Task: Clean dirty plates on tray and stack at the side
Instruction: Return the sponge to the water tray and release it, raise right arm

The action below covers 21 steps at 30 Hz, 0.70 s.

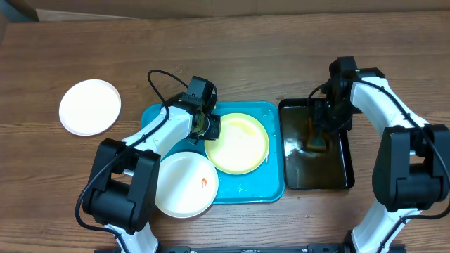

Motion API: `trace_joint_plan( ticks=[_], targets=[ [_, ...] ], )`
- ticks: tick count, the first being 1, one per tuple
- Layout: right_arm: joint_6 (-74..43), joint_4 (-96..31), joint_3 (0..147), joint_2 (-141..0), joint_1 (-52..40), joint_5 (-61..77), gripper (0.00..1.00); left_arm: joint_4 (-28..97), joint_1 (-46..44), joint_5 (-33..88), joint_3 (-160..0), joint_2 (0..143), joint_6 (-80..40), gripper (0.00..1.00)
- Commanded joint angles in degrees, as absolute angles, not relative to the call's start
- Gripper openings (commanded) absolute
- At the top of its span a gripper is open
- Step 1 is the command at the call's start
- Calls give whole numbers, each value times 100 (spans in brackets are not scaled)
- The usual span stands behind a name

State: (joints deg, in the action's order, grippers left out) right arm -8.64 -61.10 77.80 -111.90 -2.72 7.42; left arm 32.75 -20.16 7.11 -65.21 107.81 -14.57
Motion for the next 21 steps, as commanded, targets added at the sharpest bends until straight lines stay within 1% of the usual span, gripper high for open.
trace_joint_plan(
  ticks=[1,5,8,9,10,11,12,13,14,15,21],
  targets=[
    [-906,-6193,8031,-11015,-200,788,43,3472,-2027,705,-6521,10906,-1415,31],
    [-906,-6449,8635,-11015,-32,963,45,3747,-2027,705,-6604,10906,-1417,31],
    [-947,-6589,9072,-11015,148,972,59,4117,-2027,705,-6726,10906,-1487,31],
    [-978,-6593,9135,-11015,196,969,60,4200,-2027,707,-6751,10906,-1540,32],
    [-1055,-6512,9209,-11015,322,969,66,4346,-2027,709,-6768,10906,-1653,31],
    [-1055,-6438,9209,-11015,395,969,72,4401,-2027,711,-6768,10906,-1688,25],
    [-1052,-6390,9207,-11015,451,967,85,4440,-2027,711,-6768,10906,-1695,18],
    [-1052,-6372,9205,-11019,508,965,97,4462,-2027,705,-6768,10908,-1693,9],
    [-1050,-6375,9203,-11021,550,963,100,4456,-2027,705,-6768,10908,-1691,6],
    [-1050,-6366,9203,-11021,593,943,100,4431,-2027,701,-6768,10906,-1691,4],
    [-1050,-5992,9198,-11026,683,947,100,3924,-2021,674,-6785,10906,-1671,4]
  ],
)
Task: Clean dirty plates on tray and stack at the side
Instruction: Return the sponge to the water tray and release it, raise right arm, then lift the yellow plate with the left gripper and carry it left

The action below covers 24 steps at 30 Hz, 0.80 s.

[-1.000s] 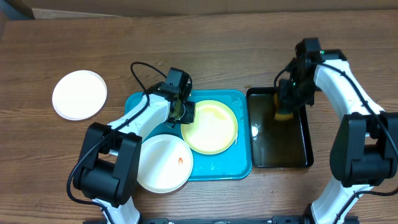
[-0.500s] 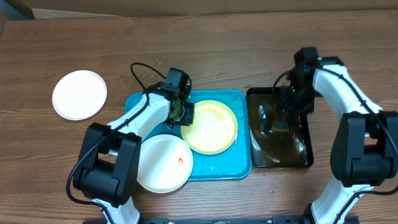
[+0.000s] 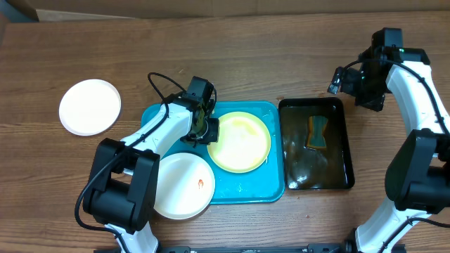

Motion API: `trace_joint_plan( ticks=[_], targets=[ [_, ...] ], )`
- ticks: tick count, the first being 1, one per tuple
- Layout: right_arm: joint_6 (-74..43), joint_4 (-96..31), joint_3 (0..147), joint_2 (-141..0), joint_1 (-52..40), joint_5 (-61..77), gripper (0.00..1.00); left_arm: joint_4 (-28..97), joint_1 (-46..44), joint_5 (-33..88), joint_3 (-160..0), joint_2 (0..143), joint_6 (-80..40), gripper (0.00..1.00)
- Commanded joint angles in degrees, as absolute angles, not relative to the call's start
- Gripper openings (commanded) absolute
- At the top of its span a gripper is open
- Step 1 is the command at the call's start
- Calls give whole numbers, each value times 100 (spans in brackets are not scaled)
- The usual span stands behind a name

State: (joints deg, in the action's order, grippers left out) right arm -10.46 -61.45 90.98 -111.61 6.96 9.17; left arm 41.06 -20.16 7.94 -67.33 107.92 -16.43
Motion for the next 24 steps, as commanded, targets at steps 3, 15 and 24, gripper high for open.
trace_joint_plan(
  ticks=[3,15,24],
  targets=[
    [-1050,-5876,9198,-11026,683,947,100,3924,-2018,368,-6925,10906,-1623,4],
    [-1050,-5835,9198,-11026,683,947,100,4890,-2018,-259,-8547,10906,-1406,4],
    [-1050,-5835,9198,-11026,683,947,100,4897,-2034,-255,-9072,10906,-1306,4]
  ],
)
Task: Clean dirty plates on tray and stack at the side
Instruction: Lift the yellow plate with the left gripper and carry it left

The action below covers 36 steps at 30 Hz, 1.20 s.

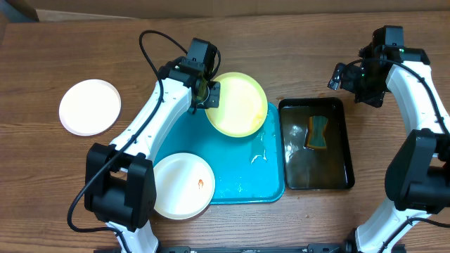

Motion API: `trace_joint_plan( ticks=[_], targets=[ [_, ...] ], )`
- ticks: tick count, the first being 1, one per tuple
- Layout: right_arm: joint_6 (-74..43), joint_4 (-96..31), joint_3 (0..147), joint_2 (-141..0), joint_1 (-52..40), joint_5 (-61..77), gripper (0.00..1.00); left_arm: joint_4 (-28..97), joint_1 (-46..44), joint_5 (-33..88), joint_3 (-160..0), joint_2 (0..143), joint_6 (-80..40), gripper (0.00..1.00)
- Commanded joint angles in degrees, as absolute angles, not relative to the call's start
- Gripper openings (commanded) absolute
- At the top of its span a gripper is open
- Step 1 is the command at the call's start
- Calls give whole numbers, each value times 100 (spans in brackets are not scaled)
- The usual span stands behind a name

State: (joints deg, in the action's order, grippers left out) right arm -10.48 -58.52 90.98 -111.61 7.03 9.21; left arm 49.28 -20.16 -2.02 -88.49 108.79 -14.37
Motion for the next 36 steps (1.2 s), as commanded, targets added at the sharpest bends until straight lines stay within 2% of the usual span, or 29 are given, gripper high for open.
trace_joint_plan(
  ticks=[1,10,16,19,23,29,36],
  targets=[
    [-1050,-5835,9198,-11026,683,947,100,4890,-2049,-255,-9096,10906,-1306,4],
    [-1050,-5835,9198,-11026,683,947,100,4556,-2438,-567,-9161,10906,-1208,4],
    [-1057,-5229,9198,-11026,685,884,100,4418,-2932,-967,-9459,10906,-1164,4],
    [-1249,-5052,9198,-11026,897,906,100,4292,-3192,-965,-9623,10906,-1074,4],
    [-1662,-4838,9198,-11026,1614,908,100,3942,-3704,-1085,-9762,10906,-491,4],
    [-1675,-4845,9194,-11026,2399,904,100,3306,-4534,-2816,-9762,10906,283,4],
    [-1675,-4845,9194,-11026,2821,904,100,2613,-5524,-4584,-9762,10906,1647,4]
  ],
)
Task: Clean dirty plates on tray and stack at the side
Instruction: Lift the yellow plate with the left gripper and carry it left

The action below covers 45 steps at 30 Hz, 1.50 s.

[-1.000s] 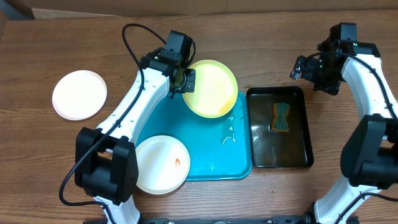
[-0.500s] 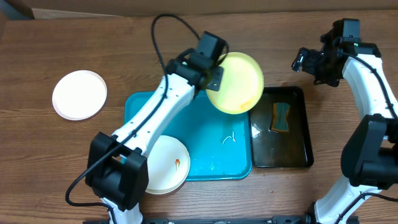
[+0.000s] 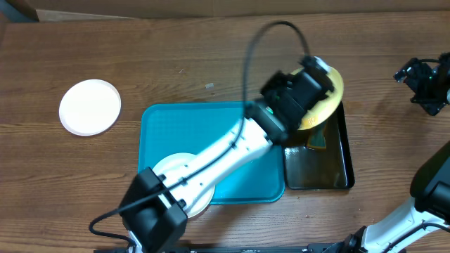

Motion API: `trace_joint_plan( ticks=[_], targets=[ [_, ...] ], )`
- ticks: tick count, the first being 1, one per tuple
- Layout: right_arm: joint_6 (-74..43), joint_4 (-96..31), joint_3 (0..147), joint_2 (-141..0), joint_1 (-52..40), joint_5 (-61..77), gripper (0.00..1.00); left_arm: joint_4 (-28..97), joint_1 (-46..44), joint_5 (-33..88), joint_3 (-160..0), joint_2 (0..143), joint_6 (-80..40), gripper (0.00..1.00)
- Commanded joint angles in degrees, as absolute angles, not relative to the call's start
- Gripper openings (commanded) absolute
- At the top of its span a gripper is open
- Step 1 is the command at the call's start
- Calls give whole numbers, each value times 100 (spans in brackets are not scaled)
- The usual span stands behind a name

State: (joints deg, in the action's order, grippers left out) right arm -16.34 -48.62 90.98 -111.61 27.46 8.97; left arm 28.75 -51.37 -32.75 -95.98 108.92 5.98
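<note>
My left arm reaches across to the right, and my left gripper (image 3: 311,107) is shut on the rim of the yellow plate (image 3: 332,86). It holds the plate tilted above the far end of the black water basin (image 3: 320,176). Much of the plate is hidden by the gripper. A sponge (image 3: 318,139) lies in the basin, partly under the plate. One white plate (image 3: 166,167) lies at the front left of the blue tray (image 3: 190,130), half covered by my arm. Another white plate (image 3: 89,106) rests on the table at the left. My right gripper (image 3: 408,73) hangs open at the far right, holding nothing.
The left arm's cable (image 3: 256,49) loops high over the table's middle. A cardboard edge (image 3: 140,14) runs along the back of the wooden table. The basin stands directly against the blue tray's right side.
My left gripper has moved the yellow plate from above the tray's back right part to over the basin's far end. The right arm has drawn further right, toward the frame's edge.
At first my left gripper held the yellow plate's rim flat on the tray while my right gripper was down at the sponge in the basin. Then the right gripper was up and away, with the sponge left in the water. The yellow plate then stood lifted, and now hangs over the basin.
</note>
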Motion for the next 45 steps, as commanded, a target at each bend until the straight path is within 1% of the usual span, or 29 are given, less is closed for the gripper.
trace_joint_plan(
  ticks=[1,7,10,13,16,18,19,20,22,26,28,31,33,35,37,39,42,45],
  targets=[
    [-1675,-4845,9194,-11026,2851,904,100,2477,-5647,-4762,-9762,10906,1966,4],
    [-1675,-4845,9194,-11026,2873,904,100,1433,-6163,-5804,-9762,10906,3579,4],
    [-1675,-4845,9194,-11026,2873,904,100,1114,-6333,-6163,-9762,10906,3903,4],
    [-1675,-4845,9194,-11026,2873,904,100,1013,-6453,-6300,-9762,10906,3946,4],
    [-1675,-4845,9194,-11026,2873,904,100,1024,-6416,-6296,-9760,10906,3612,4],
    [-1675,-4845,9194,-11026,2873,904,100,1105,-6320,-6296,-9760,10906,3072,4],
    [-1675,-4845,9194,-11026,2873,904,100,1256,-6239,-6254,-9760,10906,2648,4],
    [-1675,-4845,9194,-11026,2873,904,100,1721,-6042,-6027,-9760,10906,1811,4],
    [-1675,-4845,9194,-11026,2873,904,100,2309,-5774,-5509,-9760,10906,862,4],
    [-1675,-4845,9194,-11026,2873,904,100,3332,-4901,-3614,-9762,10906,-738,4],
    [-1675,-4845,9194,-11026,2873,904,100,3597,-4379,-2482,-9762,10901,-1223,4],
    [-1675,-4845,9194,-11026,2873,904,100,3900,-3339,-266,-9762,10901,-1614,4],
    [-1675,-4845,9194,-11026,2873,904,100,4051,-2606,854,-9762,10903,-1806,4],
    [-1675,-4845,9194,-11026,2873,904,100,4189,-1824,1717,-9762,10903,-1997,4],
    [-1675,-4845,9194,-11026,2873,904,100,4329,-1070,2246,-9760,10908,-2084,4],
    [-1675,-4845,9194,-11026,2873,904,100,4521,-276,2451,-9760,10908,-2086,4],
    [-1675,-4845,9194,-11026,2873,904,100,4869,735,2287,-9760,10908,-2082,4],
    [-1675,-4845,9194,-11026,2873,904,100,5247,1721,1841,-9754,10910,-2080,4]
  ],
)
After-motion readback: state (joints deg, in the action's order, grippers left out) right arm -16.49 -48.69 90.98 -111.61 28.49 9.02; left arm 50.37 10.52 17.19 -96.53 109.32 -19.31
